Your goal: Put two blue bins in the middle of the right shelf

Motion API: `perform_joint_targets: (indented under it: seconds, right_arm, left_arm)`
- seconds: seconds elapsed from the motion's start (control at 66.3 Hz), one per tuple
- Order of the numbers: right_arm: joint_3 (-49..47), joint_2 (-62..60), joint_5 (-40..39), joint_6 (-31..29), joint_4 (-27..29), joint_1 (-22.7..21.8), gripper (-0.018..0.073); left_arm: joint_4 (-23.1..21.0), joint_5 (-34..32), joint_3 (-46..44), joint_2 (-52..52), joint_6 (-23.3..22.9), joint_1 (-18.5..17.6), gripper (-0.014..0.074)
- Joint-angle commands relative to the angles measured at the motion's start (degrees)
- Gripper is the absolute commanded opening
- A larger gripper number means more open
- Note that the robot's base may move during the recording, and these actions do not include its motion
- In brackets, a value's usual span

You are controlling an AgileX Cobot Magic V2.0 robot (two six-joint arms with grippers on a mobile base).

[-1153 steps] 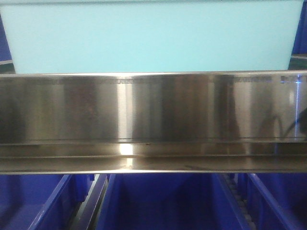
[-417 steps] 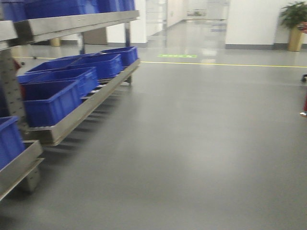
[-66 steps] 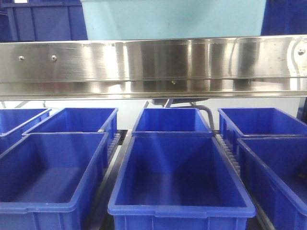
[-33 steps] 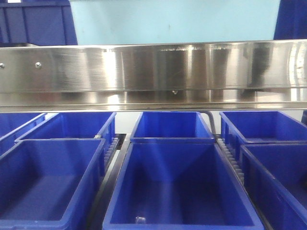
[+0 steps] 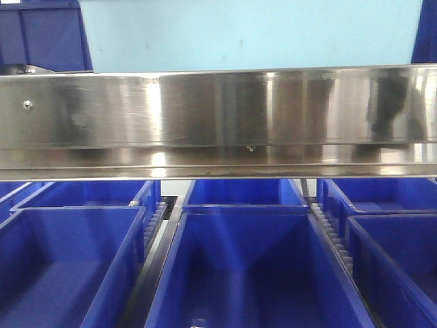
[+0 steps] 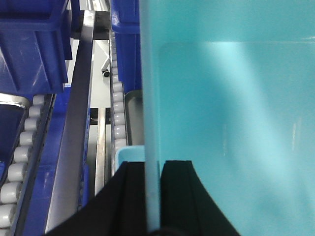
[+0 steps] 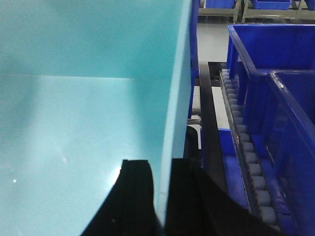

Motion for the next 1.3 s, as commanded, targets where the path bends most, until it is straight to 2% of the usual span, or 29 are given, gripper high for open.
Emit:
perform_joint_targets:
  seconds: [0.0,1.282]
  right_arm:
    - [-1.0,-1.2,-4.0,-0.8,1.7,0.5,-0.0167]
    - [-1.0,-1.2,-4.0,-0.8,1.7,0.5,-0.0167]
  left_arm:
    - [2.0,-2.4,-0.6,-0.1,0.4,0.2,-0.0111]
    - [2.0,-2.5,-0.6,-0.1,0.4,0.2,-0.0111]
